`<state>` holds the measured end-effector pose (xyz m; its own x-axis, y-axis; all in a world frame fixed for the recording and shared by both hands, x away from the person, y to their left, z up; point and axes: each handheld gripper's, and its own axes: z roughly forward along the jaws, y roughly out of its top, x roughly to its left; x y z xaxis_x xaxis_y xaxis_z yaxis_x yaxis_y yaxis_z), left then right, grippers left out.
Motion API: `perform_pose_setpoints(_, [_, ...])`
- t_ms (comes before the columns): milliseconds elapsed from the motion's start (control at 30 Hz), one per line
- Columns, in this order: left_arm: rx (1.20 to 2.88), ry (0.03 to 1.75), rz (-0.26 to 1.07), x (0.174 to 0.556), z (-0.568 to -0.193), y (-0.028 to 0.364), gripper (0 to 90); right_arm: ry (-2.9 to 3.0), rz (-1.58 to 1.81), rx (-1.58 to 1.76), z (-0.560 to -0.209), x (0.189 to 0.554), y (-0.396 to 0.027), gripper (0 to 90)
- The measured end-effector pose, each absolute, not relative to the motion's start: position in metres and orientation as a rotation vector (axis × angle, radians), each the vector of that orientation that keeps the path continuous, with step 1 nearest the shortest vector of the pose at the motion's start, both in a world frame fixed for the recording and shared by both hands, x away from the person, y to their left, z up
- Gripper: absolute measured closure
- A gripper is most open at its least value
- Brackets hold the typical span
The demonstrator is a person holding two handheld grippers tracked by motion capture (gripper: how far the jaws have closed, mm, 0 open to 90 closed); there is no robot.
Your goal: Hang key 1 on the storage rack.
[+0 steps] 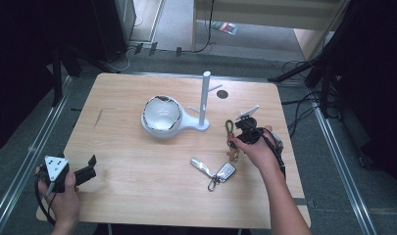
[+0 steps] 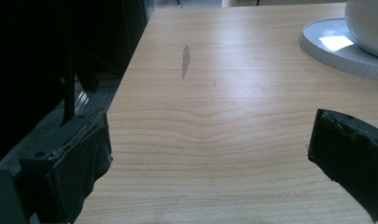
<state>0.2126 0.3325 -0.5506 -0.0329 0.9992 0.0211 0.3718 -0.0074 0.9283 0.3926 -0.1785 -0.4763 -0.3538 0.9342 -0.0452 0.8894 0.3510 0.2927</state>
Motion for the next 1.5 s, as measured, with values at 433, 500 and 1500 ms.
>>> perform_pose_setpoints(433, [1.489, 1.511, 1.035, 0.213, -0.550, 0.333, 0.0, 2.424, 0.196, 1.734, -0.474, 0.428, -0.158, 57.2])
perform_pose_setpoints(500, [1.490, 1.510, 1.031, 0.213, -0.550, 0.333, 0.0, 2.425, 0.191, 1.741, -0.476, 0.430, -0.157, 57.2])
perform_pose_setpoints(1500, [1.497, 1.514, 1.023, 0.214, -0.550, 0.333, 0.0, 2.461, 0.061, 1.827, -0.503, 0.459, -0.148, 63.1])
